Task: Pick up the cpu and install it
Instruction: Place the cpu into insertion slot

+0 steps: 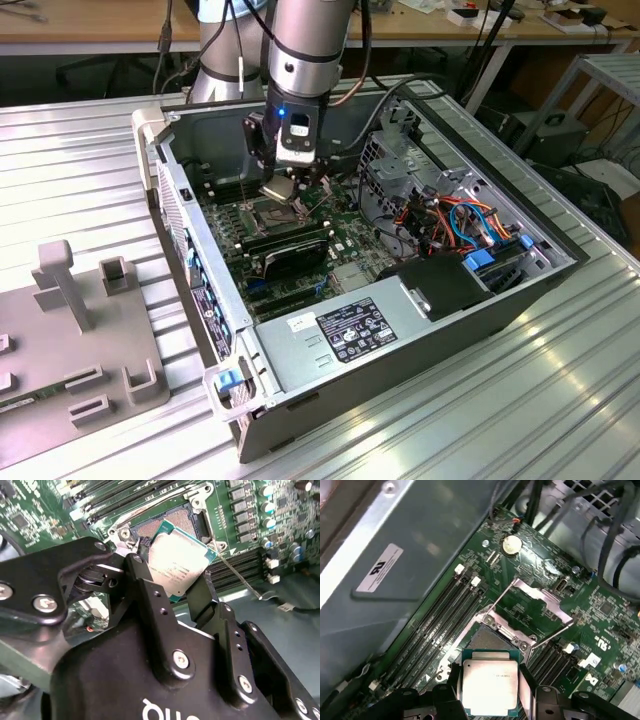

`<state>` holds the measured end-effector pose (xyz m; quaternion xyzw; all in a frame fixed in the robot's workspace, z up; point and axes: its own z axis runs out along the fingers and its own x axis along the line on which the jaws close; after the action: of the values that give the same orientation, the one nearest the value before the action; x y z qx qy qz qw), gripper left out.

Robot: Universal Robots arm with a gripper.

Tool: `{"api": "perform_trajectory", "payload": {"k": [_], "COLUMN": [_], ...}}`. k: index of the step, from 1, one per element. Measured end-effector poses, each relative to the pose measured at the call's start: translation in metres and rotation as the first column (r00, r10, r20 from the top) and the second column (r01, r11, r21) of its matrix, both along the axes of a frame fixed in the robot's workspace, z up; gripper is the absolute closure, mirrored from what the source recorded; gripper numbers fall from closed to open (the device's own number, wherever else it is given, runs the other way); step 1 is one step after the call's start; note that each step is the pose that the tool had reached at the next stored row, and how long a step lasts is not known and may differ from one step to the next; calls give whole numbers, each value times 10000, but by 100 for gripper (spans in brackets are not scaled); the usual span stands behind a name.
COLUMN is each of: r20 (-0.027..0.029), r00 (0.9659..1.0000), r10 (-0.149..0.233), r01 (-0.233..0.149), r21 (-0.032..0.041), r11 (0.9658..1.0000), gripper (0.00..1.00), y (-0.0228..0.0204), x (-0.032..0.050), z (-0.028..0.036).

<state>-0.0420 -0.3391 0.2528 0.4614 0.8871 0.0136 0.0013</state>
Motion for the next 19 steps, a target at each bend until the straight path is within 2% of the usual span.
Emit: {"api": "perform_trajectory", "payload": {"k": [1,3,4,6,8,10,12,14,15,17,18,19], "r20": [0,0,0,0,0,0,0,0,0,0,0,0], "r00": [9991,9967,9938,9894,9802,9726,9628,9516,9409,9281,9138,9031], "r10": [-416,-815,-1113,-1451,-1982,-2327,-2701,-3074,-3386,-3722,-4061,-4295], "r01": [416,815,1113,1451,1982,2327,2701,3074,3386,3722,4061,4295], "r21": [0,0,0,0,0,0,0,0,0,0,1,0], "r11": [9991,9967,9938,9894,9802,9726,9628,9516,9409,9281,9138,9031], "gripper": [45,45,45,45,45,45,45,45,45,45,45,45], "y": [0,0,0,0,0,0,0,0,0,0,0,0], "x": [0,0,0,0,0,0,0,0,0,0,0,0], "z": [-3,-5,-6,-9,-13,-15,-18,-20,-23,-26,-29,-31]}}
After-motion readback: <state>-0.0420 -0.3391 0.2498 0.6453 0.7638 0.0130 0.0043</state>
